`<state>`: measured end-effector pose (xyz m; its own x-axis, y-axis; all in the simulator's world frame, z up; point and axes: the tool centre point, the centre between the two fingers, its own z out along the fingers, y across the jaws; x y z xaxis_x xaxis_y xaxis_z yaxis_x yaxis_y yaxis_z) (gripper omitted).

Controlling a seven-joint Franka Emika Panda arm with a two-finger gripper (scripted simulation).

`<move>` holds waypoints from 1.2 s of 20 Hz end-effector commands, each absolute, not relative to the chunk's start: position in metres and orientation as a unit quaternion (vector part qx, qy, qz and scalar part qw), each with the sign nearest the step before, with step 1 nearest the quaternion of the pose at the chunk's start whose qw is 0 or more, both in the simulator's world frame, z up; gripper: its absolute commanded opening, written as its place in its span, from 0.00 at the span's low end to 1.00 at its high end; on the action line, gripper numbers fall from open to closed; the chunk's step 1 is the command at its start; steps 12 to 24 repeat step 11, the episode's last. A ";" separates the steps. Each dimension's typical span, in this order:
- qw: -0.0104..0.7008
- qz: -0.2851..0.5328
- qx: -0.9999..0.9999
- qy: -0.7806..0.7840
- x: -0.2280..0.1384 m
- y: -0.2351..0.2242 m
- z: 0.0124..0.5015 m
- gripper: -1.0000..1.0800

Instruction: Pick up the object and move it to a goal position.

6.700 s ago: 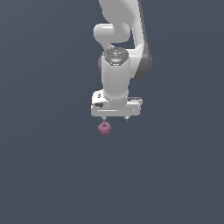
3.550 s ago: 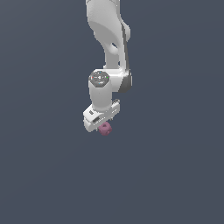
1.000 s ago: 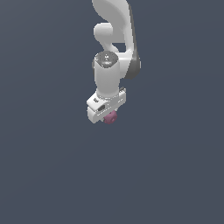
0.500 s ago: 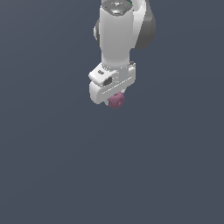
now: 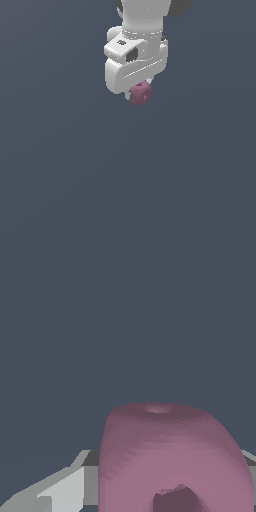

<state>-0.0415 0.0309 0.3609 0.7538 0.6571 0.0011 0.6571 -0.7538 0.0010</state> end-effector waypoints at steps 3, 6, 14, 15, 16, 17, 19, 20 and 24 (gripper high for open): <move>0.000 0.000 0.937 0.351 -0.041 0.036 0.385 0.00; 0.000 0.000 0.937 0.350 -0.041 0.038 0.395 0.00; 0.000 0.000 0.937 0.350 -0.040 0.040 0.401 0.00; 0.000 0.000 0.937 0.350 -0.040 0.040 0.401 0.00; 0.000 0.000 0.937 0.350 -0.040 0.040 0.401 0.00; 0.000 0.000 0.937 0.350 -0.040 0.040 0.401 0.00; 0.000 0.000 0.937 0.350 -0.040 0.040 0.401 0.00; 0.000 0.000 0.937 0.350 -0.040 0.040 0.401 0.00; 0.000 0.000 0.937 0.350 -0.040 0.040 0.401 0.00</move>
